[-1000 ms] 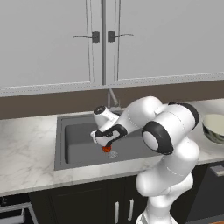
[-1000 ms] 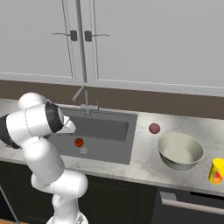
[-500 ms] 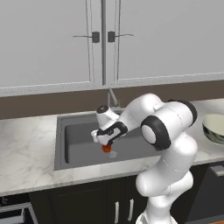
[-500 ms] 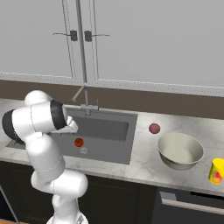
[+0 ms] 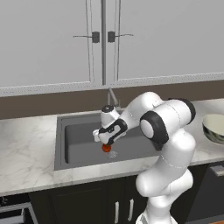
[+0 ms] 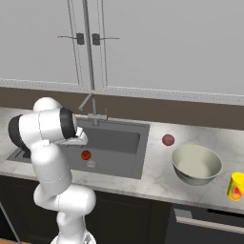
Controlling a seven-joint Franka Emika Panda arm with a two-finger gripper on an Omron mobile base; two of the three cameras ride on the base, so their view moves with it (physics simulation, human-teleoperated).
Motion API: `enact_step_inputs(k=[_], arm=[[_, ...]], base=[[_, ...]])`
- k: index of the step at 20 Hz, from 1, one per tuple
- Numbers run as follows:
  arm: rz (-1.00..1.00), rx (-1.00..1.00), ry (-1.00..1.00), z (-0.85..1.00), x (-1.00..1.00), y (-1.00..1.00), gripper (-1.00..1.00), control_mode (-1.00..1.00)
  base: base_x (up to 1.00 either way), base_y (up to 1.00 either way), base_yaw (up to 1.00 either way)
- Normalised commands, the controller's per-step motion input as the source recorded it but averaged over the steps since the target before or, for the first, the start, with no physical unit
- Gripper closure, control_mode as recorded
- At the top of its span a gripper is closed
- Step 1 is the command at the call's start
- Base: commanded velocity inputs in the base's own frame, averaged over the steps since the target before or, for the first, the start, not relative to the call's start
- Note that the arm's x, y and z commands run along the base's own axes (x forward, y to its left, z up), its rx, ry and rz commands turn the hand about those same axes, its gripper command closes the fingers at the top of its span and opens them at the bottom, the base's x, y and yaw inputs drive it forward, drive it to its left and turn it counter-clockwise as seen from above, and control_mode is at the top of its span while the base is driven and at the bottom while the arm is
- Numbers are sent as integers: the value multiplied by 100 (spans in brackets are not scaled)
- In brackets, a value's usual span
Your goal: Remove the tomato and onion from the sink. Then move the bowl and cup from the counter to the sink for washing.
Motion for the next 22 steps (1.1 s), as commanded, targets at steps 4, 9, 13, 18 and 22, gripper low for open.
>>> enact_step_inputs(k=[4, 9, 13, 18, 22], arm=[[1, 0, 0, -8, 14, 1, -100, -100], [0, 0, 0, -9, 15, 2, -100, -100], [0, 0, 0, -9, 17, 4, -100, -100], [0, 2, -2, -9, 18, 5, -100, -100], [0, 2, -2, -12, 17, 4, -100, -100]], base=[[0, 0, 0], [0, 0, 0], [0, 0, 0], [0, 0, 0], [0, 0, 0]])
